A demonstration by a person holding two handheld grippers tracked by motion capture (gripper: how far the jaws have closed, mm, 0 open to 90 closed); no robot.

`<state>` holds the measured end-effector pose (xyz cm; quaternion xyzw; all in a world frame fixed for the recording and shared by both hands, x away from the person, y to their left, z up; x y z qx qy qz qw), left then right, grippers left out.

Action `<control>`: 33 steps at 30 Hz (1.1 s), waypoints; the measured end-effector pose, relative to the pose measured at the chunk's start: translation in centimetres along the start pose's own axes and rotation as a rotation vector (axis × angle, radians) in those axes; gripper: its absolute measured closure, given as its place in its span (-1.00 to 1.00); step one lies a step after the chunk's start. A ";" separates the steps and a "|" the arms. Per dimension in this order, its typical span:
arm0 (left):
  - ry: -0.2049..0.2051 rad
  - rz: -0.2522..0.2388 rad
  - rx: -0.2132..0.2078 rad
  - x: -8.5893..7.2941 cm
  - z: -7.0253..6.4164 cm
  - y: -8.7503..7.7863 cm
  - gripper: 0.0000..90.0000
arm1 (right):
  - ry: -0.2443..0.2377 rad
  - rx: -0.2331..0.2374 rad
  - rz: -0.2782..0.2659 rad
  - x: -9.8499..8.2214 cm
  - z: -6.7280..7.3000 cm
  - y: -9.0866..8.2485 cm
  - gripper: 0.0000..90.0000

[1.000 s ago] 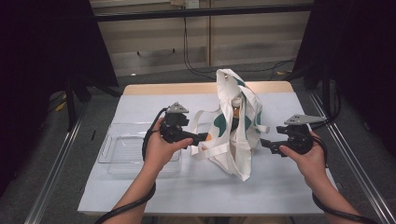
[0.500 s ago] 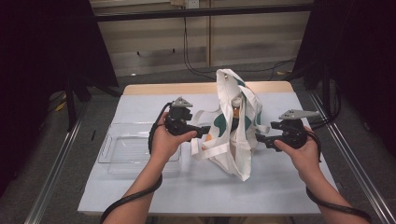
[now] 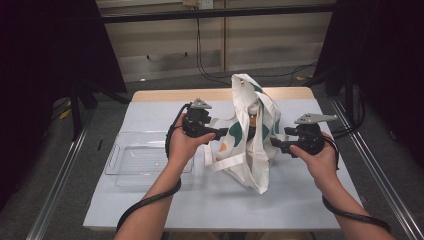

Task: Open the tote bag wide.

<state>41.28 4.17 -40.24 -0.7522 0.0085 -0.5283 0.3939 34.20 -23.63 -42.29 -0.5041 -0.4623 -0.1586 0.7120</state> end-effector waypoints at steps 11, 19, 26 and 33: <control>0.043 -0.028 -0.008 0.6 0.1 1.5 -0.27 | 0.002 -0.002 -0.004 0.1 0.2 0.1 -0.13; 0.035 -0.028 -0.009 1.1 0.1 2.8 -0.24 | 0.006 0.007 -0.001 0.1 0.4 0.3 -0.05; 0.035 -0.012 -0.009 1.3 0.4 3.7 -0.06 | 0.016 0.016 -0.002 0.2 0.3 0.4 0.00; 0.018 -0.020 -0.003 1.5 0.8 4.1 0.23 | 0.041 0.021 -0.014 0.1 0.0 0.5 0.13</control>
Point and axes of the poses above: each handheld gripper's, and its own axes: y roughly forward along the jaws, x roughly out of its top, z roughly to its left, the point moved 4 cm from there along y, roughly forward along the jaws, and after that the axes turned 2 degrees about -x, right-handed, at the moved point
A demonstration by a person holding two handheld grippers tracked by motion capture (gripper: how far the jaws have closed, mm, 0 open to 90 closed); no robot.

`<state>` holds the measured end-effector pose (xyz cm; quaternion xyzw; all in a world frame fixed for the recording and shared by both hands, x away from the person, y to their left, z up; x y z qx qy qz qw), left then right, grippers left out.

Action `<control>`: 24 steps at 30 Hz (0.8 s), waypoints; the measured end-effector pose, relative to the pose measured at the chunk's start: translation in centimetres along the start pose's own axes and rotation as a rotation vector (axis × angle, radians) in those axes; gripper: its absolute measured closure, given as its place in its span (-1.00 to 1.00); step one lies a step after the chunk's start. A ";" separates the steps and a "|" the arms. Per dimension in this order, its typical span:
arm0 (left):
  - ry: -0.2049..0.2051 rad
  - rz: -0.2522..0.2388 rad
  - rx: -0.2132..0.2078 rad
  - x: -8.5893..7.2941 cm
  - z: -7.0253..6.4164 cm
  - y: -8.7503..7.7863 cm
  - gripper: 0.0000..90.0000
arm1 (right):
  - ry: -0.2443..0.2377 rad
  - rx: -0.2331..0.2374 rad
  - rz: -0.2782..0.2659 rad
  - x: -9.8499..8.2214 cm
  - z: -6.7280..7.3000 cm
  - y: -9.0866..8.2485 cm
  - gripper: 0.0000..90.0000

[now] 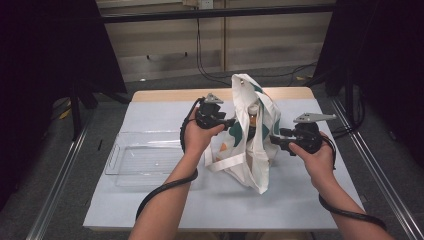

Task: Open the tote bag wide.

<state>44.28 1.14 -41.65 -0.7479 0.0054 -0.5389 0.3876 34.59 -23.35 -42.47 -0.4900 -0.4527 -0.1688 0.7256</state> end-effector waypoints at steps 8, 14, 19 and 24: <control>-0.032 0.034 -0.061 0.1 -0.4 0.4 0.62 | 0.013 -0.004 -0.007 0.0 -0.4 -0.3 0.37; -0.043 0.045 -0.072 0.1 -0.6 0.3 0.70 | 0.025 0.013 -0.013 0.1 -0.3 -0.4 0.46; -0.067 0.047 -0.071 0.1 -0.4 0.0 0.84 | 0.043 0.015 -0.021 0.0 -0.4 -0.5 0.64; -0.098 0.041 -0.069 -0.1 0.1 -0.2 0.92 | 0.063 0.000 -0.023 -0.4 -1.0 -0.7 0.72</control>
Point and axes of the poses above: each handheld gripper's, and its own axes: y roughly forward along the jaws, x roughly out of its top, z roughly to its left, the point moved 4 cm from there along y, roughly forward along the jaws, and after that the axes turned 2 degrees about -x, right-handed, at the moved point
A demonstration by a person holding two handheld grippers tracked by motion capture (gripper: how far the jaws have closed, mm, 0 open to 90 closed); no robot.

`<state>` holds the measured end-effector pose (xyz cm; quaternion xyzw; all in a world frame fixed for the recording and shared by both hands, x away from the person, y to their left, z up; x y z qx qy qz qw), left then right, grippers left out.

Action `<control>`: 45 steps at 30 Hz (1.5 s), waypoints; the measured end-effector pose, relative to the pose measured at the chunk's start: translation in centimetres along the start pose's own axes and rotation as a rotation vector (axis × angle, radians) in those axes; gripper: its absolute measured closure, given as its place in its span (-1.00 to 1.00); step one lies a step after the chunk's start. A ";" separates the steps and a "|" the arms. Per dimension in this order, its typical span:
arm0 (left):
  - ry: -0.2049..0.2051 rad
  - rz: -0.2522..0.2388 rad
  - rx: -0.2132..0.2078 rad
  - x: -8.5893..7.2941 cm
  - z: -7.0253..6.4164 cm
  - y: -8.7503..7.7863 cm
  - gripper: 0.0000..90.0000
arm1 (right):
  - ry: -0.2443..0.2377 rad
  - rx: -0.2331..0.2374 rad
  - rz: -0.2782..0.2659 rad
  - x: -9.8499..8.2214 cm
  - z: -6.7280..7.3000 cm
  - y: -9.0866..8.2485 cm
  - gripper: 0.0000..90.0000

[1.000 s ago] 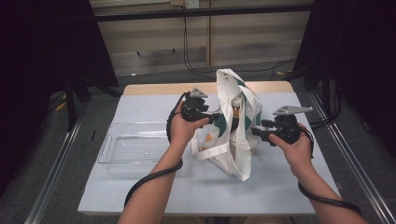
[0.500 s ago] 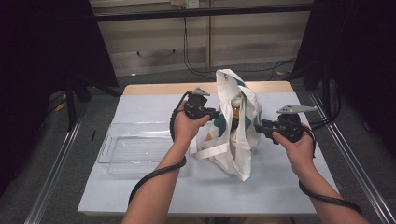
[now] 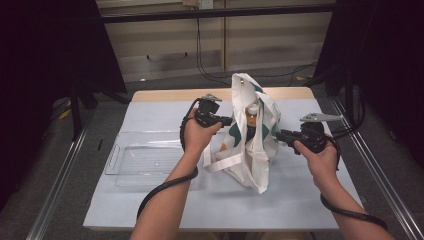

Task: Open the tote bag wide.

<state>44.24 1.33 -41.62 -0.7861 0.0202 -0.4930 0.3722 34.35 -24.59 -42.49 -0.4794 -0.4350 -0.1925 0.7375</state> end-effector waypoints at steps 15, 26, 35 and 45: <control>-0.114 -0.001 0.038 -0.9 1.9 -0.4 0.96 | 0.092 -0.030 0.038 -2.8 -2.6 0.1 0.77; -0.116 0.010 0.057 -1.2 2.2 -0.6 0.96 | 0.097 -0.055 0.081 -4.8 -3.6 0.8 0.82; -0.127 0.013 0.064 -1.3 2.5 -0.8 0.96 | 0.109 -0.061 0.113 -6.1 -4.1 0.9 0.86; -0.124 -0.009 0.029 -1.2 1.8 -0.6 0.95 | 0.107 -0.052 0.071 -5.3 -3.6 0.2 0.65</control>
Point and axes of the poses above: each handheld gripper's, and its own axes: y roughly forward along the jaws, x roughly out of its top, z roughly to its left, the point moved 4 cm from there along y, roughly forward along the jaws, and after that the axes turned 2 degrees about -x, right-handed, at the moved point
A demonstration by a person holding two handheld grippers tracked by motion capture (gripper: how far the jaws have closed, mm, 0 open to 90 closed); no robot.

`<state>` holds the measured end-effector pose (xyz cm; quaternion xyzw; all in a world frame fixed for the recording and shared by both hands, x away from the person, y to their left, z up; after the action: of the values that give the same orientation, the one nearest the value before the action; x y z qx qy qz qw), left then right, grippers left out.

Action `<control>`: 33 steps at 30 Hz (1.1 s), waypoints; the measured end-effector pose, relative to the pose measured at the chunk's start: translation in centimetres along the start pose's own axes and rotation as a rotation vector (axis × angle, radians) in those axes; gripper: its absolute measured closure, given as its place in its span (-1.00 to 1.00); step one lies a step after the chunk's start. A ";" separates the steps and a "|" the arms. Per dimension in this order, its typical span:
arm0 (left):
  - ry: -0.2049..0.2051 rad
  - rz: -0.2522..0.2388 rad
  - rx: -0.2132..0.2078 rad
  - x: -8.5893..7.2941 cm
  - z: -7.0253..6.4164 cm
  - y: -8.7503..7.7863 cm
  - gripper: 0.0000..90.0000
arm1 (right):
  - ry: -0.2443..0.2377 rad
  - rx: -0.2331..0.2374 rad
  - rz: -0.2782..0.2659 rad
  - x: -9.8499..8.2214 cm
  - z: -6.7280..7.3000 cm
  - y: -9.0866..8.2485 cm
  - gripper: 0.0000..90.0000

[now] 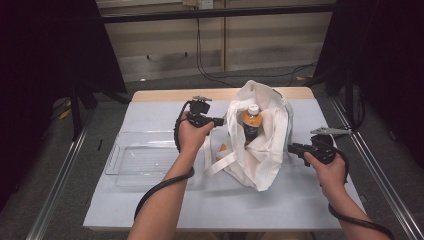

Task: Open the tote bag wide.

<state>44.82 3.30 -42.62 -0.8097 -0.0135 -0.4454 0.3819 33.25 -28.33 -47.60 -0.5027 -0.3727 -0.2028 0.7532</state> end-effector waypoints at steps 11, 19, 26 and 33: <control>0.011 -0.002 -0.001 0.2 -0.2 -0.4 0.93 | -0.026 -0.025 -0.026 1.8 0.9 -0.6 0.11; 0.021 0.000 0.007 0.4 -0.4 -0.7 0.94 | -0.025 -0.035 -0.061 3.2 1.0 -1.4 0.09; 0.026 0.015 0.013 0.4 -0.3 -0.5 0.98 | -0.017 -0.048 -0.113 5.1 1.2 -2.1 0.60; 0.004 0.018 0.032 0.3 0.2 -0.3 1.00 | 0.016 -0.023 -0.099 4.5 0.7 -1.7 0.96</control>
<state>45.03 3.52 -42.31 -0.8025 -0.0127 -0.4434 0.3989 34.73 -28.04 -42.96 -0.4904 -0.3887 -0.2482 0.7394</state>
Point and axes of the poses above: each handheld gripper's, and its own axes: y roughly forward along the jaws, x roughly out of its top, z roughly to its left, the point moved 4 cm from there along y, roughly forward along the jaws, and after that the axes turned 2 degrees about -x, right-handed, at the moved point
